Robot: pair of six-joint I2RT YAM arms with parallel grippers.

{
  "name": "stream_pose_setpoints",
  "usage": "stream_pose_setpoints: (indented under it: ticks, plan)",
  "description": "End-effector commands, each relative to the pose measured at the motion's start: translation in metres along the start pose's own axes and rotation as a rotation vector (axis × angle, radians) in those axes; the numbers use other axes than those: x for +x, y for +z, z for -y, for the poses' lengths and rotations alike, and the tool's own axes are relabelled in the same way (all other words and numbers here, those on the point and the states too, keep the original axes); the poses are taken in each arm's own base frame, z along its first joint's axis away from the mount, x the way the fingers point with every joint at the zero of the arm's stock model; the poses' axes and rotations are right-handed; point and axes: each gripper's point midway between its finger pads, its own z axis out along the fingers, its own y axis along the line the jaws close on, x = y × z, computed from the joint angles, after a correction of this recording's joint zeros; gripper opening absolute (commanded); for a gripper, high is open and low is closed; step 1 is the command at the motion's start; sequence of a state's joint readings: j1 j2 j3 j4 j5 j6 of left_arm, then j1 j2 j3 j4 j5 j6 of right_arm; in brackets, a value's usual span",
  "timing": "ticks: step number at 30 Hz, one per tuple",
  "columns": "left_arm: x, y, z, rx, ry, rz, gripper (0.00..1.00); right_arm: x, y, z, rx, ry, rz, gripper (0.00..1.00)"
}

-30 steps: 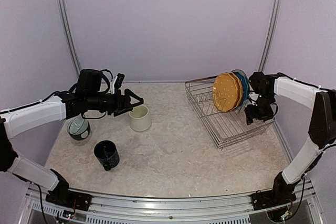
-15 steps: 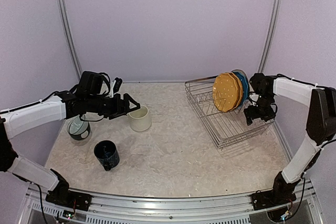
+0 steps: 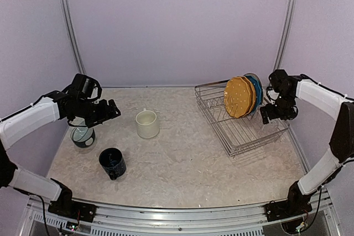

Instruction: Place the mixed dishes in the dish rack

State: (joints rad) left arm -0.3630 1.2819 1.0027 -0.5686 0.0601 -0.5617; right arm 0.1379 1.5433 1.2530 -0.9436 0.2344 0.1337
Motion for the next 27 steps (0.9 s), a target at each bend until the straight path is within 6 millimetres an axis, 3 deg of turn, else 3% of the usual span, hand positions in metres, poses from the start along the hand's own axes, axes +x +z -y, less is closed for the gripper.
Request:
stream_pose_setpoints:
  ticks: [1,7,15,20,27]
  plan:
    - [-0.009,-0.018,-0.054,-0.259,-0.051,0.028,0.91,-0.032,-0.041,0.001,-0.043,0.016,0.173,1.00]
    - [-0.009,-0.023,-0.102,-0.476,-0.071,-0.022,0.87,-0.042,-0.065,-0.003,-0.063,-0.006,0.258,1.00]
    - [-0.001,0.001,-0.143,-0.679,-0.060,-0.146,0.78,-0.046,-0.072,-0.024,-0.125,-0.048,0.290,0.99]
    - [0.005,0.021,-0.145,-0.670,-0.054,-0.204,0.63,-0.044,-0.072,-0.031,-0.140,-0.065,0.291,0.99]
    - [0.013,0.033,-0.139,-0.612,-0.060,-0.243,0.43,-0.039,-0.067,-0.035,-0.142,-0.072,0.276,0.99]
